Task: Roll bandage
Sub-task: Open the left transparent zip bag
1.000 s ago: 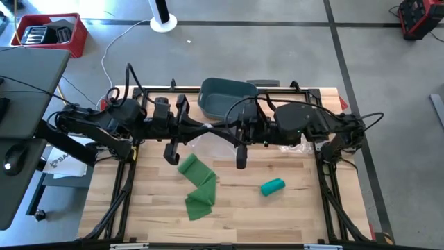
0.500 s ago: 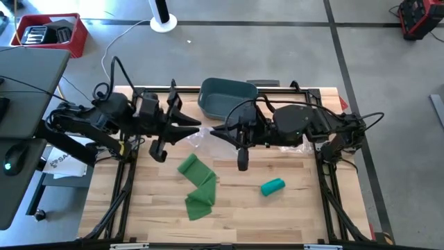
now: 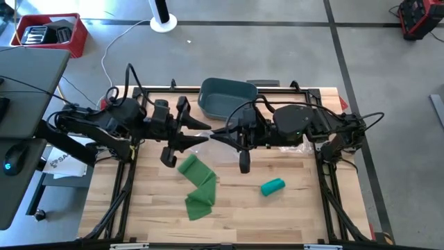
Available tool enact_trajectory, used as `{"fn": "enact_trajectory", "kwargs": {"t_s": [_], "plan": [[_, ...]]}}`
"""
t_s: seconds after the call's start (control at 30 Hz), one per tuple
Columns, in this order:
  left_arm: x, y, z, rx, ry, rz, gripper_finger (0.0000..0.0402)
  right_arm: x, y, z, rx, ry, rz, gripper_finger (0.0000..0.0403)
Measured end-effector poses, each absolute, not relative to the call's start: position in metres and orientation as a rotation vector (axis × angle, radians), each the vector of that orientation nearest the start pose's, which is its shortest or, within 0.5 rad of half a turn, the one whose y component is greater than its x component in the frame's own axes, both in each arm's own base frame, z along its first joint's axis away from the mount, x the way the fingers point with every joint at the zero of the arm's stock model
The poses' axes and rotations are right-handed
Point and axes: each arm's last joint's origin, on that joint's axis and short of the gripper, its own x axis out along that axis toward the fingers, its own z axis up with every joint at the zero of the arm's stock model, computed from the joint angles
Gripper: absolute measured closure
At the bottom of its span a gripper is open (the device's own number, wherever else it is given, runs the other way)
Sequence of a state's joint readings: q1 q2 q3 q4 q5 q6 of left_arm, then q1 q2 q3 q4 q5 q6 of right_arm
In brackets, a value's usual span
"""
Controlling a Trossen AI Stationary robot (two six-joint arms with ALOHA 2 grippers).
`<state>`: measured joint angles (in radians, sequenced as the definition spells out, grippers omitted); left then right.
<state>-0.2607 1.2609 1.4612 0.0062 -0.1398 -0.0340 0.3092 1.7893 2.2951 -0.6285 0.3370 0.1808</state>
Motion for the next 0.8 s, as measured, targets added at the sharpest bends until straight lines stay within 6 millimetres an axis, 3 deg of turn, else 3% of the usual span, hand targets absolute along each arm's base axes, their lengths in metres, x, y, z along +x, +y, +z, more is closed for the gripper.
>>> {"fn": "enact_trajectory", "kwargs": {"t_s": [0.37,0.8], "plan": [[0.2544,-0.0621,0.4822,-0.045,-0.201,-0.115,0.0391,0.3425,0.0994,0.5209,0.141,0.114,-0.038,0.0402],[0.2509,-0.0609,0.4838,-0.039,-0.211,-0.106,0.0401,0.3392,0.1004,0.5124,0.192,0.207,-0.051,0.0392]]}}
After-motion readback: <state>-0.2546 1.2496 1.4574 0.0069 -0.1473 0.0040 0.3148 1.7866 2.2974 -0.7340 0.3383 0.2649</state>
